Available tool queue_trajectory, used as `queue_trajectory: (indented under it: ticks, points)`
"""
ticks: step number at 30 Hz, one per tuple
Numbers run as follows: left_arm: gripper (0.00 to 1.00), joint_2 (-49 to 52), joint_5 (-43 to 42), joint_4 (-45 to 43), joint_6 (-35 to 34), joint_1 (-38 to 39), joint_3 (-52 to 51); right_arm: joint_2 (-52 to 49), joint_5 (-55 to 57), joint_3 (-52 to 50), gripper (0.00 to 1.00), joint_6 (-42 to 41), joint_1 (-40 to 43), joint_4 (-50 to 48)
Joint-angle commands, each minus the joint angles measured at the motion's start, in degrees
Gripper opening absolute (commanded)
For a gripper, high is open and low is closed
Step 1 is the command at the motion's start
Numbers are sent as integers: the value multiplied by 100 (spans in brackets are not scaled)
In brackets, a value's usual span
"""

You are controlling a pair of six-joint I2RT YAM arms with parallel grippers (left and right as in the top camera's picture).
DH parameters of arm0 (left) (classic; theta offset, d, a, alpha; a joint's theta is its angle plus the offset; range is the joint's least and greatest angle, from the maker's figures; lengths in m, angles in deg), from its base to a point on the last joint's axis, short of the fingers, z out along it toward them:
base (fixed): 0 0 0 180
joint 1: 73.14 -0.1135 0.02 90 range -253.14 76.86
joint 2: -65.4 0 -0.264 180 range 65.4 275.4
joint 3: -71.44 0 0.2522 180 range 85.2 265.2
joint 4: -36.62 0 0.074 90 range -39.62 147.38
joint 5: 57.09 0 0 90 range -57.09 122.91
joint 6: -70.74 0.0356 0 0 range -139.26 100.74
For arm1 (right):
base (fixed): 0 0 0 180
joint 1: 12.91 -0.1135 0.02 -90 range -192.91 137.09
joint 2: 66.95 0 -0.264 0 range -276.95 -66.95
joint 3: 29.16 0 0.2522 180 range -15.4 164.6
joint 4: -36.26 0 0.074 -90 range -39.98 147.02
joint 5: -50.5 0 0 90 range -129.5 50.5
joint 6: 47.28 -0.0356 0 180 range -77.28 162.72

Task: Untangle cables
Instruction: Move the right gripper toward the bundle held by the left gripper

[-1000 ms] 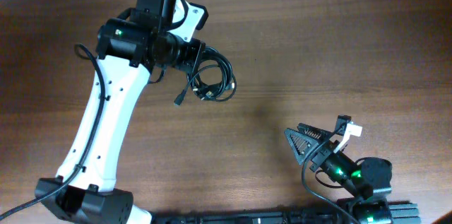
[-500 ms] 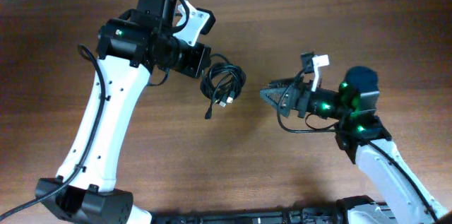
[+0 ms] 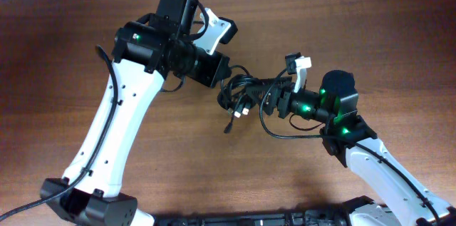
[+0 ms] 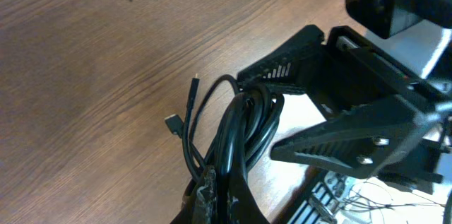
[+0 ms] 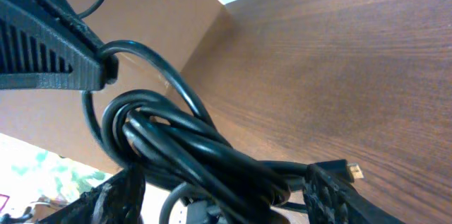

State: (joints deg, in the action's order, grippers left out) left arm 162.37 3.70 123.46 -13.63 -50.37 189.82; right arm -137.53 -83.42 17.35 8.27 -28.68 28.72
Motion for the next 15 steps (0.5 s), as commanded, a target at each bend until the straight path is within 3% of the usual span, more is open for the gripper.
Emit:
queue_trajectory:
  ticks: [1, 3, 8, 10, 13, 15]
  points:
    - [0, -131, -590, -11, 70, -4, 42, -31, 116, 68, 64, 160, -46, -15]
    - [0, -131, -964, -22, 70, -4, 42, -31, 116, 68, 64, 461, -46, 2]
    - [0, -133, -962, -17, 70, -7, 44, -31, 564, 68, 69, 577, -46, 179]
    - [0, -133, -964, -20, 68, -83, 44, -31, 575, 68, 49, 573, -46, 240]
    - [0, -133, -1071, -59, 46, -79, 44, -31, 562, 68, 9, 570, -46, 236]
    - [0, -131, -973, -61, 48, -79, 44, -28, 562, 68, 4, 365, -44, 240]
